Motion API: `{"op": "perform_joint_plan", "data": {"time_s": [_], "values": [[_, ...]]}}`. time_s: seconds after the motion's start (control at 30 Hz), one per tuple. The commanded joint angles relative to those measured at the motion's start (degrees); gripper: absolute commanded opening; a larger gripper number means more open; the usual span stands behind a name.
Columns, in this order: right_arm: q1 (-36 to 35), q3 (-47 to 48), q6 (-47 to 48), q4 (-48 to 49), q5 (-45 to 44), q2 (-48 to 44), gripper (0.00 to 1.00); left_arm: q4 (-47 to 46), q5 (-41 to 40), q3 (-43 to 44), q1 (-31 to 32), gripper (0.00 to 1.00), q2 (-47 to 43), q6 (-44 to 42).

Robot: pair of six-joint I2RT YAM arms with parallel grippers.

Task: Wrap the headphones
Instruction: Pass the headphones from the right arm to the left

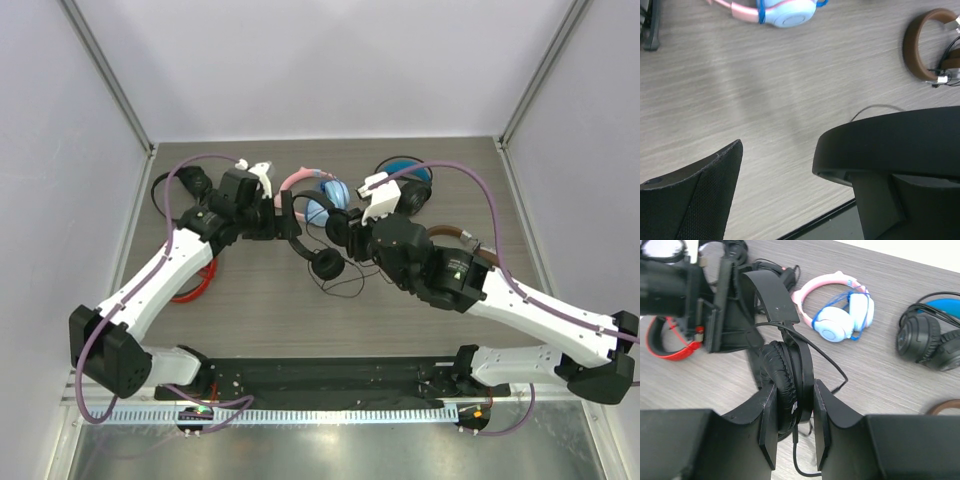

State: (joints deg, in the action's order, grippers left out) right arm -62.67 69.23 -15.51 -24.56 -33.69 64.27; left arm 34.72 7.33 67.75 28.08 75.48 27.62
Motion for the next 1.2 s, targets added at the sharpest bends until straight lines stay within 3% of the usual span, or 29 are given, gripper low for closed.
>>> {"op": "perform_joint_plan", "data": {"time_s": [0.0,0.4,0.83,1.17], "values": [[-0.43,2.75,-0.4,2.85,3.01,-2.13,0.01,-5.79,1.02,3.01,-0.21,0.84,0.54,-1.51],[-0.34,3.19,-5.76,3.99,5.04,-4.42,0.01,-17.92,0.49,-4.54,-0.21,0.78,-5.52,-2.39],[0.01,7.76,-10.77,4.52,8.81,-3.1,0.01,-20.22,5.06,-8.95,-0.21,0.85,-15.27,-1.69],[0.01,10.83,-12.62,5.75,13.47,-3.54,0.01,-23.29,2.69,-8.86,-0.21,0.81,-18.35,-2.92]]}}
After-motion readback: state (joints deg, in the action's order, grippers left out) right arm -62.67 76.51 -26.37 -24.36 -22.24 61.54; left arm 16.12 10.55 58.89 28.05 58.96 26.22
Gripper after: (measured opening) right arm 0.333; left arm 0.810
